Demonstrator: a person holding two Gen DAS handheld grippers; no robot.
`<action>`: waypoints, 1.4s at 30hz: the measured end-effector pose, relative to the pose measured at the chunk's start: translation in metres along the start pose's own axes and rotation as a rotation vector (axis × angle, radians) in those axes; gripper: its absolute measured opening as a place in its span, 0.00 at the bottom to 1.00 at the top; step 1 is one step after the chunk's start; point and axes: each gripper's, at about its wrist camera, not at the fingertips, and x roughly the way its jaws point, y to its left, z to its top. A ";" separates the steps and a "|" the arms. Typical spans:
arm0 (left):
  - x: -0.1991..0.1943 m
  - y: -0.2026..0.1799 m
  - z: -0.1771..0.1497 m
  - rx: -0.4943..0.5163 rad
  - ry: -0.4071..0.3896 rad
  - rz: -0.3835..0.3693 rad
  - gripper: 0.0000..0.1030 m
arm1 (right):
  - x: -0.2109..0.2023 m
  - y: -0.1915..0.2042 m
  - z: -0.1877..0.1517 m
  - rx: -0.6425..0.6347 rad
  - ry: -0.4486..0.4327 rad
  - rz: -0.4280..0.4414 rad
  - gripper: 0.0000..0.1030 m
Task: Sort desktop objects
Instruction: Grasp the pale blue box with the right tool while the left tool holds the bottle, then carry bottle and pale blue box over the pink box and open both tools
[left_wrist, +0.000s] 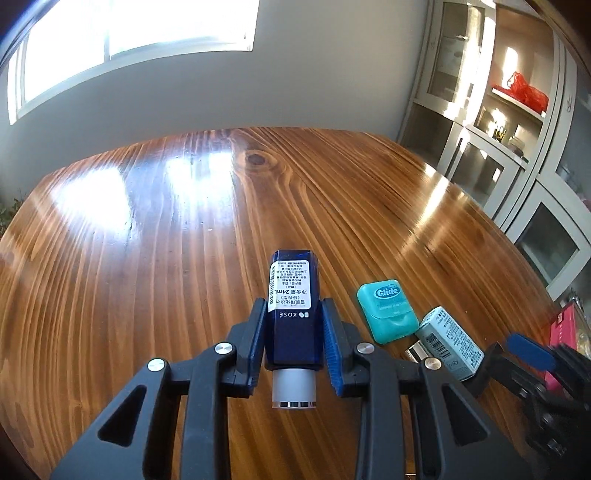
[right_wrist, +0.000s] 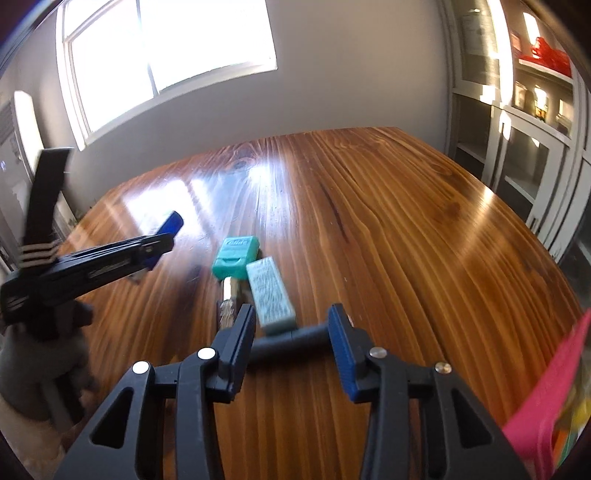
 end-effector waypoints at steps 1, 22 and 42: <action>0.001 0.001 0.000 0.000 0.001 -0.002 0.30 | 0.007 0.001 0.004 -0.010 0.007 -0.001 0.44; 0.011 -0.024 0.003 0.038 0.000 -0.029 0.31 | 0.026 0.004 0.004 -0.021 0.059 0.017 0.26; -0.006 -0.067 0.000 0.114 -0.046 -0.062 0.31 | -0.070 -0.014 -0.031 0.071 -0.087 0.030 0.26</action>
